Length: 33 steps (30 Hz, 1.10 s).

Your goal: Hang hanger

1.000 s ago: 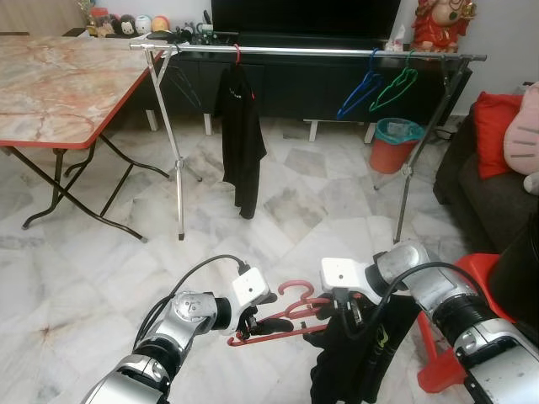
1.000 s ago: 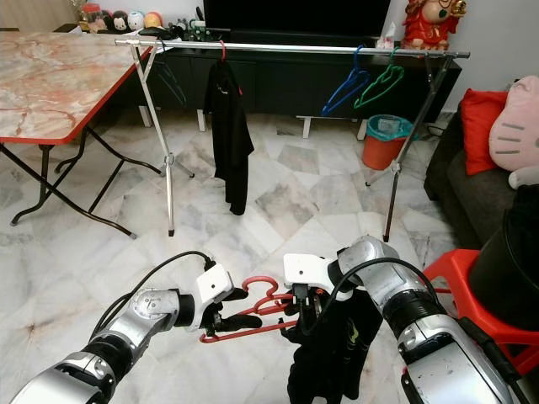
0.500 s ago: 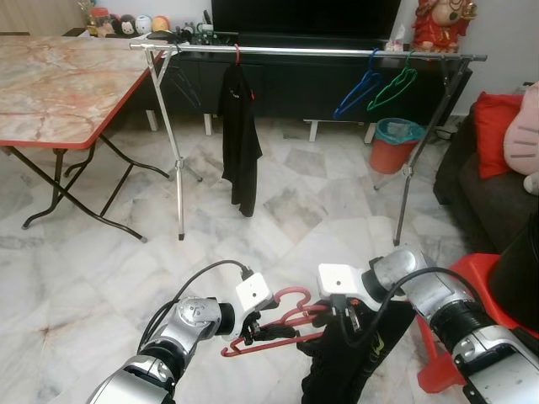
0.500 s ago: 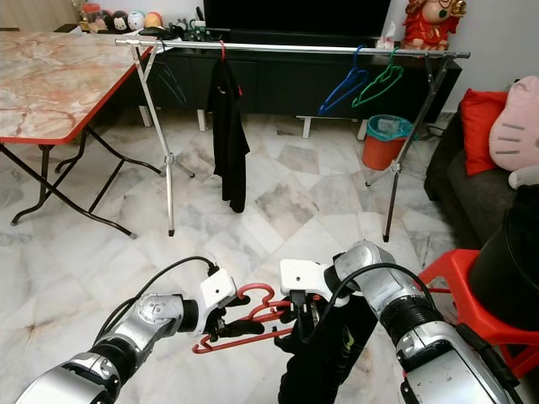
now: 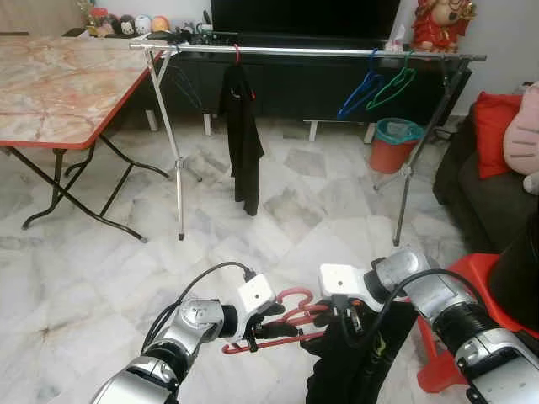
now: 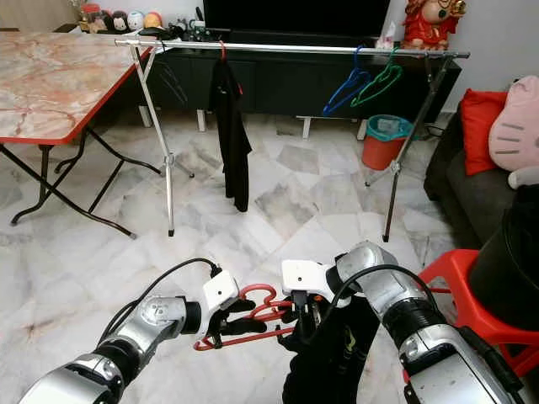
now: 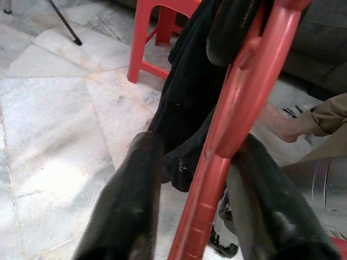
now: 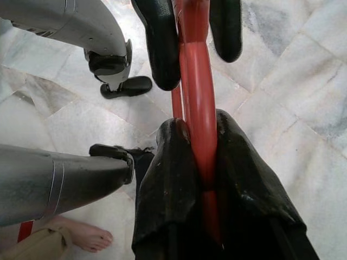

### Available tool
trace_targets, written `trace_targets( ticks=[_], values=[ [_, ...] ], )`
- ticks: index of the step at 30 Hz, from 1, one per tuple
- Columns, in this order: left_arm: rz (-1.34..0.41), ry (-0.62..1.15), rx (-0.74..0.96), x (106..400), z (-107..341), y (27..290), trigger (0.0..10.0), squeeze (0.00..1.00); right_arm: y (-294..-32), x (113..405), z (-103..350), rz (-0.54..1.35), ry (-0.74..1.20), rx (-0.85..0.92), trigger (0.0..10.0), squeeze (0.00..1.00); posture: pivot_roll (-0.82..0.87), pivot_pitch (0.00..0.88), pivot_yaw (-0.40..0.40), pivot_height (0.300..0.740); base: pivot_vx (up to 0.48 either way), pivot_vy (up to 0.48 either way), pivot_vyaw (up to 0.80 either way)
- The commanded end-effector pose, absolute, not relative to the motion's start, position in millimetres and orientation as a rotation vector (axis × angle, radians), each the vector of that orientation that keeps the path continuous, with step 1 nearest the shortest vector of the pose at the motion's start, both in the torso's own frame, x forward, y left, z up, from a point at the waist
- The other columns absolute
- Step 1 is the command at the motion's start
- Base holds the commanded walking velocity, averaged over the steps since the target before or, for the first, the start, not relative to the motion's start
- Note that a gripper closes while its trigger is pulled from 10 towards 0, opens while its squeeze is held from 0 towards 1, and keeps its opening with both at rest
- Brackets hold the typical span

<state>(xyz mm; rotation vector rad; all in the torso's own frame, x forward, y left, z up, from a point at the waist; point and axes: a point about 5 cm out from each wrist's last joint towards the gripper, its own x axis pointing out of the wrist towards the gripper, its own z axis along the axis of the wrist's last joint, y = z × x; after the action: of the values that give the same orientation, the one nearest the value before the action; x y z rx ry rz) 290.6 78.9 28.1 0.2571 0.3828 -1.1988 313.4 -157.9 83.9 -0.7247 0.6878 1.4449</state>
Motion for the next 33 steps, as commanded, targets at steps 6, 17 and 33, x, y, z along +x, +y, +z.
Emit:
trace_targets(
  ticks=[6, 17, 33],
  values=[
    [-1.189, 0.335, 0.251, 296.5, 36.0, 77.0, 0.0, 0.00, -155.0, 312.7, 87.7, 1.472, 0.672, -0.730, 10.0, 0.00, -0.14, 0.000, -0.069, 0.740, 0.000, 0.000, 0.00],
    [-1.195, 0.322, 0.239, 296.2, 37.1, 74.8, 0.0, 0.00, -155.3, 312.5, 88.4, 1.486, 0.672, -0.750, 10.0, 0.00, -0.14, 0.000, -0.070, 0.740, 0.000, 0.000, 0.00],
    [-1.186, 0.305, 0.232, 296.3, 37.9, 74.4, 0.0, 0.00, -169.7, 310.0, 87.1, 1.523, 0.727, -0.789, 10.0, 0.78, -0.15, 0.000, -0.079, 0.740, 0.000, 0.000, 0.00]
  ],
)
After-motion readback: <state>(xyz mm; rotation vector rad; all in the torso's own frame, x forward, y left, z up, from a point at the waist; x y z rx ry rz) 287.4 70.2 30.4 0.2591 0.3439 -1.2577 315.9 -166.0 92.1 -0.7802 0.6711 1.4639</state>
